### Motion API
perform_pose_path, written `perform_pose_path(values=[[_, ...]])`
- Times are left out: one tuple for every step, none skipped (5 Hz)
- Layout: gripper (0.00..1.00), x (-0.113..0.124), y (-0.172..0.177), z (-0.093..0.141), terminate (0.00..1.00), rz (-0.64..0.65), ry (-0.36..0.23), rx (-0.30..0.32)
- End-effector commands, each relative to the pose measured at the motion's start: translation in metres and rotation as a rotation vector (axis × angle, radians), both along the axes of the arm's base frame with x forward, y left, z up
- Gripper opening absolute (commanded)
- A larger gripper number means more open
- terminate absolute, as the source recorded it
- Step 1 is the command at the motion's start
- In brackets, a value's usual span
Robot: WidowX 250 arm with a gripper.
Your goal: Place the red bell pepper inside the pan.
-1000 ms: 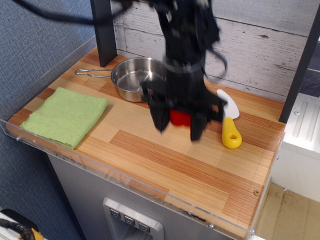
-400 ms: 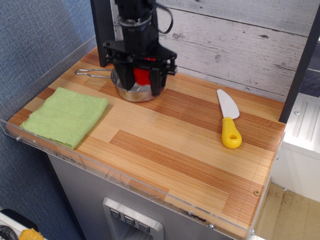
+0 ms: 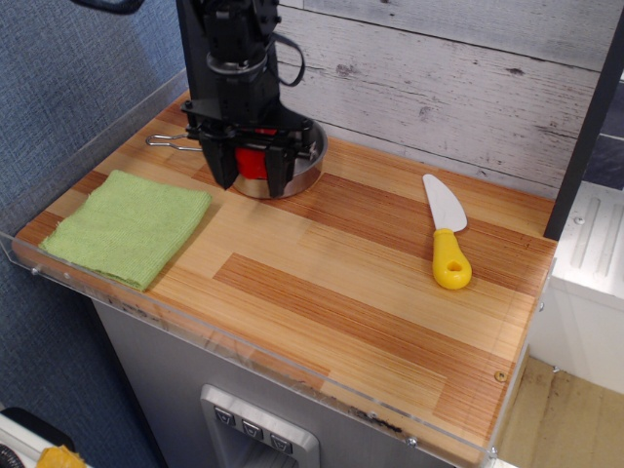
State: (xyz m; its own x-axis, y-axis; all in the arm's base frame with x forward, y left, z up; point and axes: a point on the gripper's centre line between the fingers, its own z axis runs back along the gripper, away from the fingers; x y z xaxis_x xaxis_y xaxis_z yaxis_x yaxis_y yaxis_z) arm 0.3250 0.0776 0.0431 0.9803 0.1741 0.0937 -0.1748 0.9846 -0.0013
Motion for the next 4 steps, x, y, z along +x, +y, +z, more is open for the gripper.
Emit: perform_pose_path(values=[[0.0, 0.021, 0.03, 0.013, 0.0, 0.066, -0.063, 0.037], [0.0, 0.024, 0.039, 0.017, 0.0, 0.086, -0.078, 0.026], [1.0, 0.024, 0.037, 0.022, 0.0, 0.078, -0.09, 0.014], [1.0, 0.023, 0.031, 0.028, 0.0, 0.068, -0.104, -0.001]])
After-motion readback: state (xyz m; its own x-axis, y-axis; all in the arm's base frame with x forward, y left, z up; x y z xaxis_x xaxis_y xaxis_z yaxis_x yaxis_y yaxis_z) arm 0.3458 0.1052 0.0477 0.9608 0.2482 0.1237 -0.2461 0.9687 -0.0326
